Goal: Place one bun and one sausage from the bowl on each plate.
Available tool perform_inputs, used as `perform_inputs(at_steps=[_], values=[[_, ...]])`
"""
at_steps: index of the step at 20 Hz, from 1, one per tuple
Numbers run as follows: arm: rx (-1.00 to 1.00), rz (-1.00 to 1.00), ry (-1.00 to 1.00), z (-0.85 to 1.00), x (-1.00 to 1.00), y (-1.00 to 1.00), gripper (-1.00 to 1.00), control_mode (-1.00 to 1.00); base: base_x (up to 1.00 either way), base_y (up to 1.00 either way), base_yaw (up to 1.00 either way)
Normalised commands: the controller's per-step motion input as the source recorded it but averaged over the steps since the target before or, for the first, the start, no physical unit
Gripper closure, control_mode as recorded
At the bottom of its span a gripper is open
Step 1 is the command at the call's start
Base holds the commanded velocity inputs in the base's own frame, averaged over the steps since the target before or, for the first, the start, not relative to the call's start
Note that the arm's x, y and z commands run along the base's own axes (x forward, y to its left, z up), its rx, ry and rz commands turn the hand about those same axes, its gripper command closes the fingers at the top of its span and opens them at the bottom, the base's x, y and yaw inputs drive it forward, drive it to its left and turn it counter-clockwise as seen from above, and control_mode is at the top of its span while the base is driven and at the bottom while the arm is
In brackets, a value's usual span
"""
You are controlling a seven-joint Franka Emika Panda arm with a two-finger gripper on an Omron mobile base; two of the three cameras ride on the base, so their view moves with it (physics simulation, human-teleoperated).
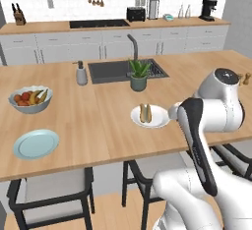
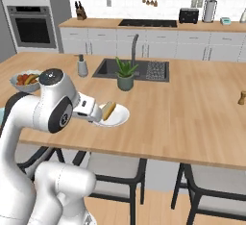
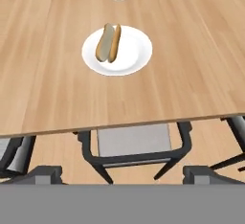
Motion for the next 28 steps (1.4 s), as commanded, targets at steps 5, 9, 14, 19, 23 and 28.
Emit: perform_inputs(at_steps=[5,9,14,19,23,28], values=[[0.00,0.00,0.00,0.00,0.00,0.00,-1.00,1.00,-0.60,-1.00,0.00],[0.00,0.00,0.00,0.00,0.00,0.00,-1.00,1.00,-0.32,-1.00,0.00],[0.00,0.00,0.00,0.00,0.00,0.00,-1.00,1.00,-0.12,-1.00,0.00],[0.00,0.00,0.00,0.00,0.00,0.00,-1.00,1.00,-0.09,-1.00,0.00],[0.00,0.00,0.00,0.00,0.00,0.00,-1.00,1.00,-0.02,-1.00,0.00],[0.00,0.00,0.00,0.00,0.00,0.00,-1.00,1.00,-0.02,-1.00,0.02]])
